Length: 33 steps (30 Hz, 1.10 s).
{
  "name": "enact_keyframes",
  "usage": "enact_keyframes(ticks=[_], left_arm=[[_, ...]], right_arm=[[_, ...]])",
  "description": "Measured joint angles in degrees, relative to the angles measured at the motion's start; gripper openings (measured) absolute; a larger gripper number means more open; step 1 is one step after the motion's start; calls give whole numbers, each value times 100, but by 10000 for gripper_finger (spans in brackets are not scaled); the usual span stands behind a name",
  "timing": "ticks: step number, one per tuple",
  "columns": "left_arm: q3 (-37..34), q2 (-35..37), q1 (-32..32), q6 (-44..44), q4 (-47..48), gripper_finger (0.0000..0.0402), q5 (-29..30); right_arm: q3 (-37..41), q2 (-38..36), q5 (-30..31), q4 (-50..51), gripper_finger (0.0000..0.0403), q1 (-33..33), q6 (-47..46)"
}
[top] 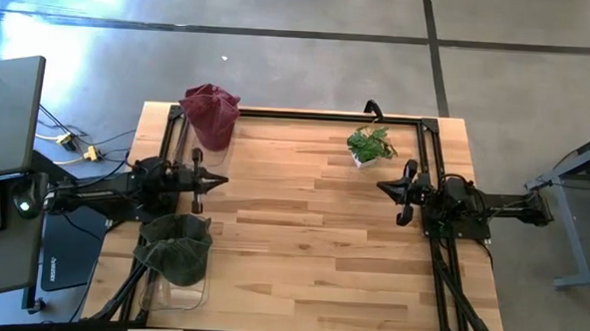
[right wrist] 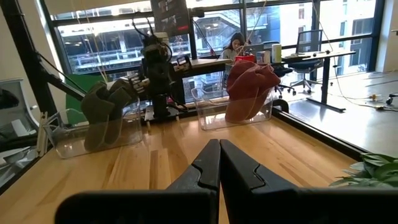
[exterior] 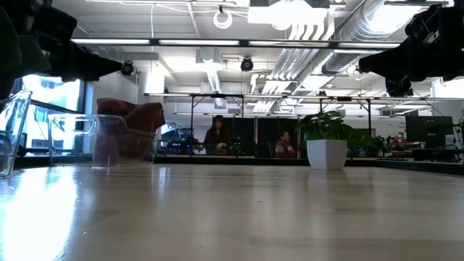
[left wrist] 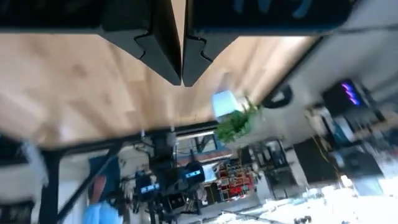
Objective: Pick & Place hat
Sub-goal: Return to Home Position
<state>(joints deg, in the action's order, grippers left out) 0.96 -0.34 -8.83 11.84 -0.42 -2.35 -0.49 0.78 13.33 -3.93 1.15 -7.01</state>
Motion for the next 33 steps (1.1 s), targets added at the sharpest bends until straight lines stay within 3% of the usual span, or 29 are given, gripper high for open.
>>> enact_keyframes(ticks=[3, 6, 13, 20, 33], left_arm=[[-4, -3, 68, 702, 37, 10, 160], [-6, -2, 62, 863, 36, 10, 160], [-8, -2, 62, 25, 24, 10, 158], [-11, -2, 62, -77, 24, 10, 166], [-14, -2, 62, -1061, 26, 0, 148]], right_arm=[[0, 2, -1, 3, 1, 0, 0], [0, 2, -1, 5, 1, 0, 0], [0, 2, -1, 10, 1, 0, 0], [0, 2, -1, 12, 1, 0, 0], [0, 2, -1, 18, 1, 0, 0]])
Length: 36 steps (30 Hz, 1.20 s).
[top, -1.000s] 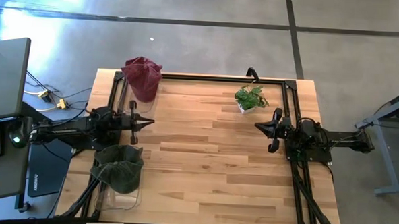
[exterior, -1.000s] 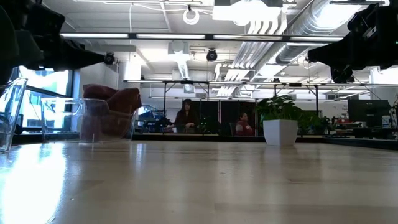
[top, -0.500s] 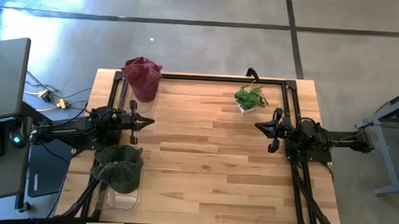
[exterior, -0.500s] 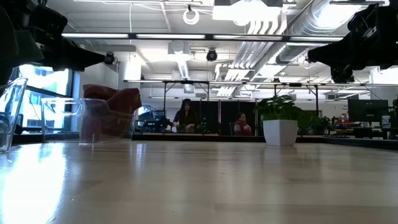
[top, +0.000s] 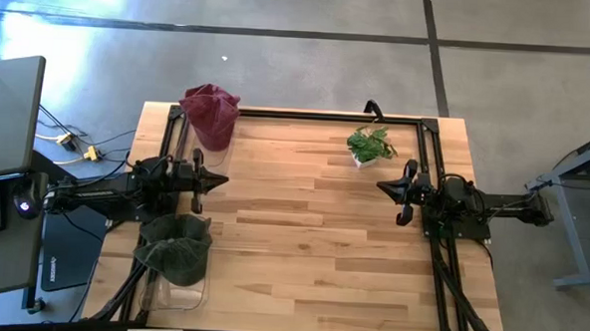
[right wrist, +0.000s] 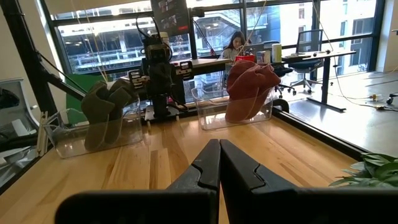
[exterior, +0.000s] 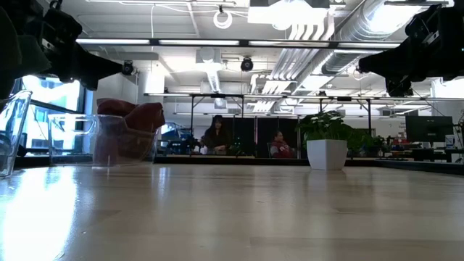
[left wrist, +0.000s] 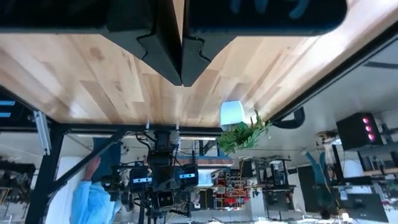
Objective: Pick & Place hat
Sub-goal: Return to Home Position
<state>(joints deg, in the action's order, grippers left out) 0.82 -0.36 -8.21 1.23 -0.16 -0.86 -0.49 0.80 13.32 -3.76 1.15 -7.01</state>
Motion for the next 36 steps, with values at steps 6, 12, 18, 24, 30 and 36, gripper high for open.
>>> enact_keyframes(ticks=[6, 12, 18, 24, 30, 36], left_arm=[[0, 0, -2, -20, -2, 0, 22], [0, -7, -2, -15, 0, 1, 24], [0, -9, -2, -4, 0, 1, 24], [0, -9, -2, -4, 0, 1, 24], [0, -11, -2, -4, 2, 1, 26], [0, -11, -2, -5, 2, 1, 26]], right_arm=[[0, 0, 0, 1, 1, 0, 0], [0, 0, 0, 1, 1, 0, 0], [0, 0, 0, 3, 1, 0, 0], [0, 0, 0, 2, 1, 0, 0], [0, -72, -41, 53, 1, 13, -285], [2, -74, -1262, 274, 1, -67, -455]])
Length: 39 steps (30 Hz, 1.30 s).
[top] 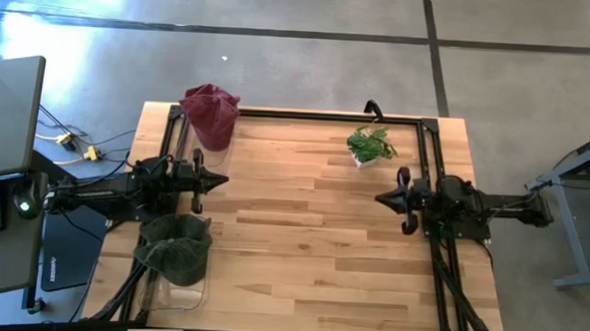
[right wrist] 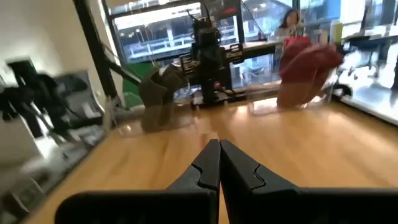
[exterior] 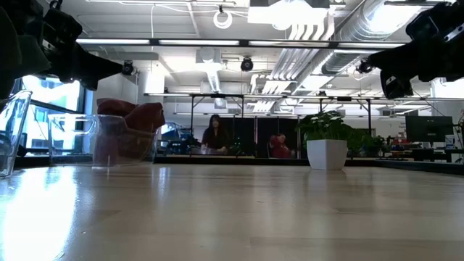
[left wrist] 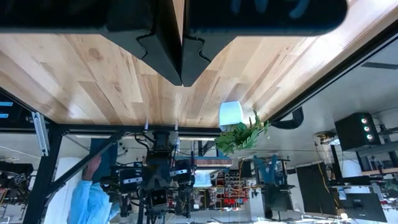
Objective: Pick & Place hat
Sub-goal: Return to Home Position
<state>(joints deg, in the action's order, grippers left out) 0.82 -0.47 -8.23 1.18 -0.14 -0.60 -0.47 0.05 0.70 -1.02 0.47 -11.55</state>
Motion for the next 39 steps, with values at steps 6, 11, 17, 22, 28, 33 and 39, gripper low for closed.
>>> enact_keyframes(ticks=[6, 11, 17, 22, 28, 33, 39], left_arm=[[0, 0, 0, -1, 0, 1, 0], [0, 0, 0, -1, 0, 1, 0], [0, 0, 0, -1, 0, 1, 0], [0, 0, 0, -1, 0, 1, 0], [0, 0, 0, -1, 0, 1, 1], [0, 0, 0, -1, 0, 1, 2], [0, 0, -1, -1, 0, 1, 2]], right_arm=[[0, -2, -27, -2, 3, -11, 1010], [0, -2, -69, 0, 7, -11, 477], [0, 18, -76, -2, 3, -11, 402], [0, 73, -89, -2, 7, -11, 405], [0, 72, -89, -6, 7, -11, 407], [0, 74, -88, -6, 3, -11, 405], [0, 74, -89, -8, 9, -11, 407]])
